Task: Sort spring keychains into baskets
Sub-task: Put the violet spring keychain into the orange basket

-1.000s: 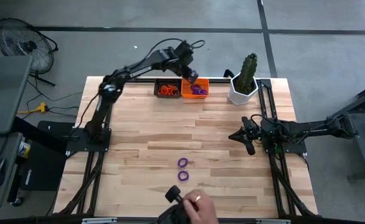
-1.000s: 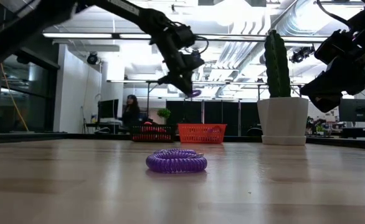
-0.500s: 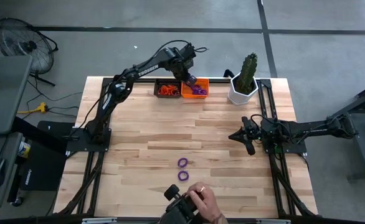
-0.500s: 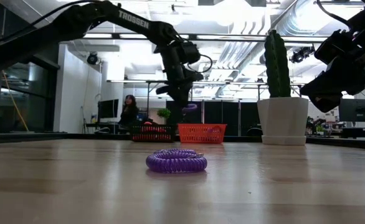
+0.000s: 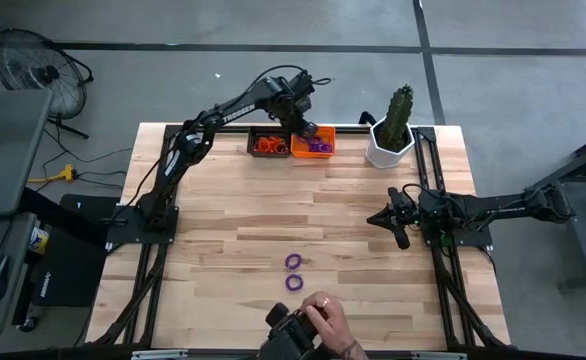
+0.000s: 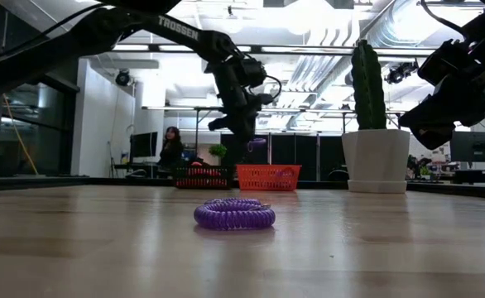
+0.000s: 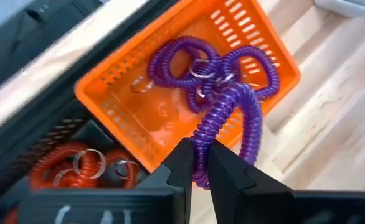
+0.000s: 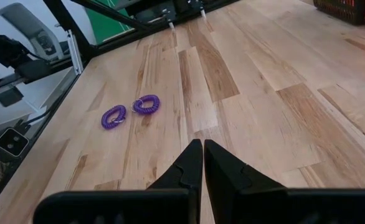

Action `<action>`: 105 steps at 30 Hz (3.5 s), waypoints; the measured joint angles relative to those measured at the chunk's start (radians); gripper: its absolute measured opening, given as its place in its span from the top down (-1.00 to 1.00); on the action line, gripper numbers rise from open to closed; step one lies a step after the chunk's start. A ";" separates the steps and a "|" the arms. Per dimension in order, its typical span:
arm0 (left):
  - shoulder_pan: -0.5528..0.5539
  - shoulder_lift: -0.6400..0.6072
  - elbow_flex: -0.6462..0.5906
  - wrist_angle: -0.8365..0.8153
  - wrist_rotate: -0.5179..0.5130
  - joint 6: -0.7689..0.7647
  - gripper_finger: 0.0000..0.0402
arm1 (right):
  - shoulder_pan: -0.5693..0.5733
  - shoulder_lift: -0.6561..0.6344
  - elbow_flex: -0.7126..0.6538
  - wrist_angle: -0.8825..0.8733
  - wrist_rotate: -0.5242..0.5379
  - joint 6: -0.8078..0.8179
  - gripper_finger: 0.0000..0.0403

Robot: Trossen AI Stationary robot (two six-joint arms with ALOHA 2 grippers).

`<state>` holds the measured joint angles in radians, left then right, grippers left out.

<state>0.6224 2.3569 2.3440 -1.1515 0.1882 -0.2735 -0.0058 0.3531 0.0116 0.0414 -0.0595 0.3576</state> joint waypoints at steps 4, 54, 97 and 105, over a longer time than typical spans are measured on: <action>-0.001 0.018 0.002 0.014 0.023 -0.049 0.84 | 0.000 0.000 0.000 0.000 0.000 0.000 0.94; -0.255 -0.151 0.000 -0.305 -0.117 0.207 0.97 | 0.000 0.000 0.000 0.000 0.000 0.000 0.94; -0.839 -0.410 -0.700 0.144 -0.172 -0.051 0.89 | 0.000 0.000 0.000 0.000 0.000 0.000 0.94; -0.839 -0.373 -0.706 0.243 -0.161 -0.136 0.32 | 0.000 0.000 0.000 0.000 0.000 0.000 0.94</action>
<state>-0.2165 1.9835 1.6376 -0.9083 0.0269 -0.4097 -0.0058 0.3531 0.0116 0.0414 -0.0594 0.3576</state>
